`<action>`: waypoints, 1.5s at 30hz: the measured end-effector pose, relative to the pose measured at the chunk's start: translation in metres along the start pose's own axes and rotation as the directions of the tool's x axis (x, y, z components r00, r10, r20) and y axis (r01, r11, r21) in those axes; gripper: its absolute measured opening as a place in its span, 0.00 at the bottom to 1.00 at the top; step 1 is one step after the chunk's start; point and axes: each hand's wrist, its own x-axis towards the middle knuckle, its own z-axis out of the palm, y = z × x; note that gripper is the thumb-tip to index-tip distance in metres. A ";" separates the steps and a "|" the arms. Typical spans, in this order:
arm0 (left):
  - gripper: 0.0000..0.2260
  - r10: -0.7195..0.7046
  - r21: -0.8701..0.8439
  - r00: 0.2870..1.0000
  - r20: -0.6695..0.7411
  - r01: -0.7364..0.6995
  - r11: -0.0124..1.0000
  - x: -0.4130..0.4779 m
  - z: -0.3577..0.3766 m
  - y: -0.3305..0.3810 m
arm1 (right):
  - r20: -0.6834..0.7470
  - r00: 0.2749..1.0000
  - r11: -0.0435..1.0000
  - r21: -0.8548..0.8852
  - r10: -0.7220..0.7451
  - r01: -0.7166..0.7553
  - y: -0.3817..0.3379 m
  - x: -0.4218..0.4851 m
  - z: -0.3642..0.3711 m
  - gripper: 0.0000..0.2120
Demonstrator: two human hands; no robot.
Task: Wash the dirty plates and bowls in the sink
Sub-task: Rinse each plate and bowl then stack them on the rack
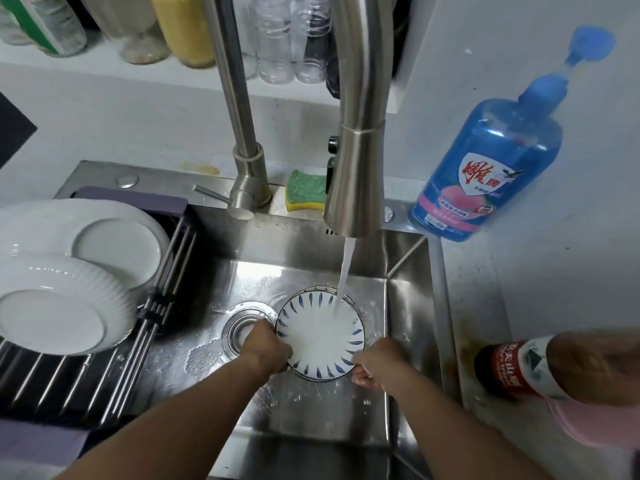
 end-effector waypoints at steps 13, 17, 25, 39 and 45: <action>0.15 0.126 -0.356 0.991 0.048 -0.101 0.929 -0.056 -0.027 0.025 | 0.100 0.983 0.988 0.042 -0.154 0.151 -0.020 -0.038 -0.019 0.03; 0.18 0.175 -0.399 0.982 0.069 -0.133 0.907 -0.067 -0.030 0.038 | -0.001 0.942 0.942 0.023 -0.334 0.334 -0.039 -0.059 -0.022 0.06; 0.16 0.228 -0.479 0.964 0.137 -0.137 0.867 -0.093 -0.026 0.052 | -0.108 0.901 0.904 0.030 -0.421 0.426 -0.054 -0.096 -0.034 0.10; 0.08 0.257 -0.460 0.957 0.137 -0.168 0.872 -0.111 -0.080 0.093 | -0.128 0.897 0.884 0.160 -0.423 0.439 -0.086 -0.115 -0.037 0.14; 0.11 0.220 -0.611 0.950 0.220 -0.042 0.791 -0.123 -0.067 0.085 | -0.201 0.881 0.882 0.115 -0.429 0.456 -0.077 -0.128 -0.022 0.11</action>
